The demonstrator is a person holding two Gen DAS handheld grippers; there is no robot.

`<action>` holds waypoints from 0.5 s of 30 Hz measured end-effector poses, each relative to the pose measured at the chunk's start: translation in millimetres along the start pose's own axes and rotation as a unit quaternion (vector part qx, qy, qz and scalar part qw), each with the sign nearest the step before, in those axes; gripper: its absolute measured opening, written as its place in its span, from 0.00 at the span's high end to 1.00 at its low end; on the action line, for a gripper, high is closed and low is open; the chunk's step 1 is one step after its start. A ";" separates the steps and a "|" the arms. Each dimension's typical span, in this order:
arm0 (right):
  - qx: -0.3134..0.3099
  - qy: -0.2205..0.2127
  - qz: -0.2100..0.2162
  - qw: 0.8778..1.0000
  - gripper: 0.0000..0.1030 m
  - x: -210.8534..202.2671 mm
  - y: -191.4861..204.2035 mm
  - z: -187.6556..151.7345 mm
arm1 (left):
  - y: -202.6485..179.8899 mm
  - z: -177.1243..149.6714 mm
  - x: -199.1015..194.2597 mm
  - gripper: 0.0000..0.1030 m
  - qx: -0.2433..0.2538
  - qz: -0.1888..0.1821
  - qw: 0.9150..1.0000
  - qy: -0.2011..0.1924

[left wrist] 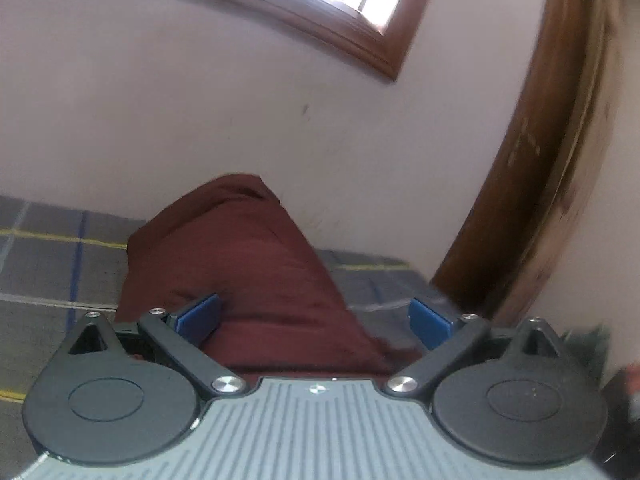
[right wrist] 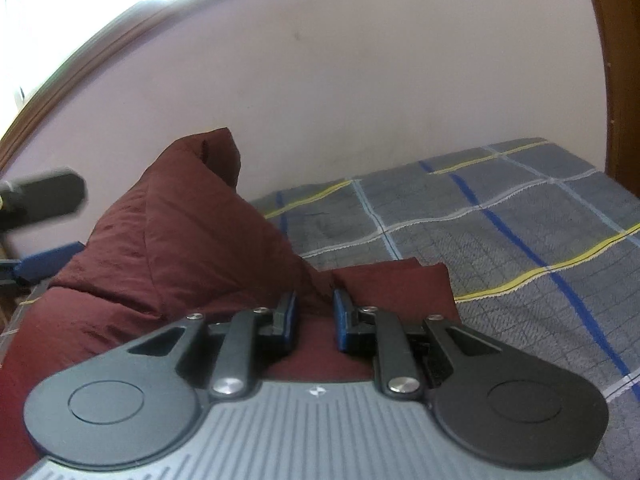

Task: Fold large clothes

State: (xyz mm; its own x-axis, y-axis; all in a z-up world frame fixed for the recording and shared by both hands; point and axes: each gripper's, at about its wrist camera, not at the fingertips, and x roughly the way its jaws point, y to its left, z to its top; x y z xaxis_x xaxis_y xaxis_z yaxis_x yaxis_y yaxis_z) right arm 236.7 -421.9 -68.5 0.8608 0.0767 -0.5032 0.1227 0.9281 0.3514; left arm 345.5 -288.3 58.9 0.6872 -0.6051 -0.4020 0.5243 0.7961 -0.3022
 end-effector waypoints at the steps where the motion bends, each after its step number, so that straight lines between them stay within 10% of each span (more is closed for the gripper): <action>1: -0.003 -0.001 0.000 1.000 0.83 -0.5 2.4 -1.1 | -1.4 -6.0 2.8 0.03 0.012 0.010 1.000 -0.005; 15: -0.043 0.015 -0.035 0.998 0.83 3.1 33.5 -4.2 | 13.4 -31.1 26.3 0.00 0.025 0.061 0.998 0.001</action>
State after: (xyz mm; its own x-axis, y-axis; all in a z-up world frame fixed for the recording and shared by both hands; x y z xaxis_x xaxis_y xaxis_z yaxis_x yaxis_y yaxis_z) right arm 241.4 -389.0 -61.6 0.8365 0.0192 -0.5477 0.1388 0.9593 0.2457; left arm 354.9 -293.4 17.4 0.7469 -0.5031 -0.4348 0.4608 0.8630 -0.2070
